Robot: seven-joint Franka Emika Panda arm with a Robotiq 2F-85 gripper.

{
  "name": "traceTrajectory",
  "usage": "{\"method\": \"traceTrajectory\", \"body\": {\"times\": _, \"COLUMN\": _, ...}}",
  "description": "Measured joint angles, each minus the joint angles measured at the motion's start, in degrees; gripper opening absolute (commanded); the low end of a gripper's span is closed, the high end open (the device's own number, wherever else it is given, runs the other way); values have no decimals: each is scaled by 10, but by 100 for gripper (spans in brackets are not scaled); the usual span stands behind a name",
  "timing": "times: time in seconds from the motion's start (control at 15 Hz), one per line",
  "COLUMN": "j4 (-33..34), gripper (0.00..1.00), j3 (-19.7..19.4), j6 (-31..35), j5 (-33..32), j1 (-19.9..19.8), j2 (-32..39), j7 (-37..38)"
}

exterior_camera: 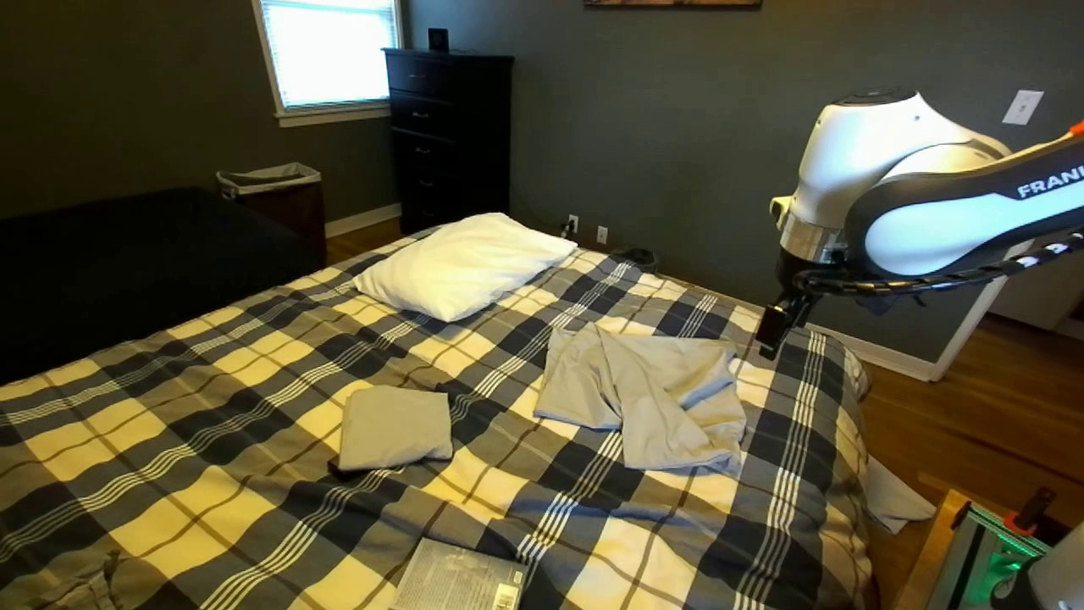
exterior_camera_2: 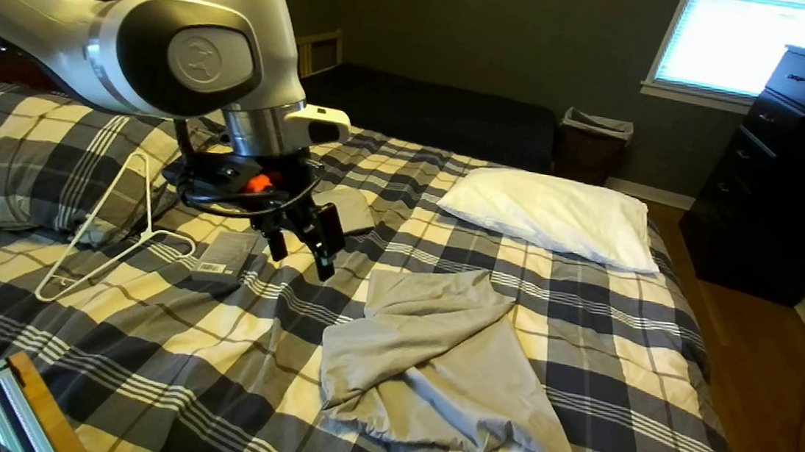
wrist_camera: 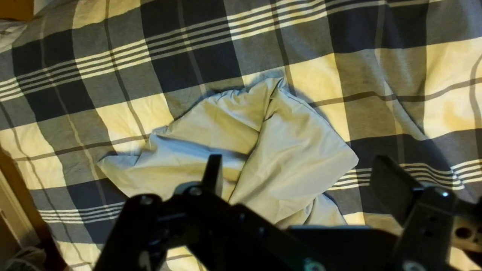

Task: Completely fold the sheet

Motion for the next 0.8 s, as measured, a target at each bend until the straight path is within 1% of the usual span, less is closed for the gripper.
{"method": "traceTrajectory", "body": {"times": 0.07, "j4": 1, "gripper": 100, "j3": 2, "j6": 0, "j5": 0, "j1": -2, "j2": 0, "j7": 15}}
{"method": "traceTrajectory", "body": {"times": 0.13, "j4": 3, "gripper": 100, "j3": 10, "j6": 0, "j5": 0, "j1": -5, "j2": 1, "j7": 49}}
{"method": "traceTrajectory", "body": {"times": 0.2, "j4": 6, "gripper": 100, "j3": 22, "j6": 0, "j5": 0, "j1": -9, "j2": 6, "j7": 87}}
{"method": "traceTrajectory", "body": {"times": 0.27, "j4": 10, "gripper": 100, "j3": 42, "j6": 6, "j5": 0, "j1": -16, "j2": 19, "j7": 131}}
{"method": "traceTrajectory", "body": {"times": 0.4, "j4": 22, "gripper": 100, "j3": 100, "j6": 22, "j5": 1, "j1": -44, "j2": 62, "j7": 219}}
{"method": "traceTrajectory", "body": {"times": 0.6, "j4": 56, "gripper": 100, "j3": 209, "j6": 30, "j5": -13, "j1": -115, "j2": 152, "j7": 352}}
{"method": "traceTrajectory", "body": {"times": 0.73, "j4": 85, "gripper": 100, "j3": 268, "j6": 21, "j5": -48, "j1": -166, "j2": 209, "j7": 439}}
{"method": "traceTrajectory", "body": {"times": 0.8, "j4": 100, "gripper": 100, "j3": 284, "j6": 13, "j5": -79, "j1": -178, "j2": 238, "j7": 479}}
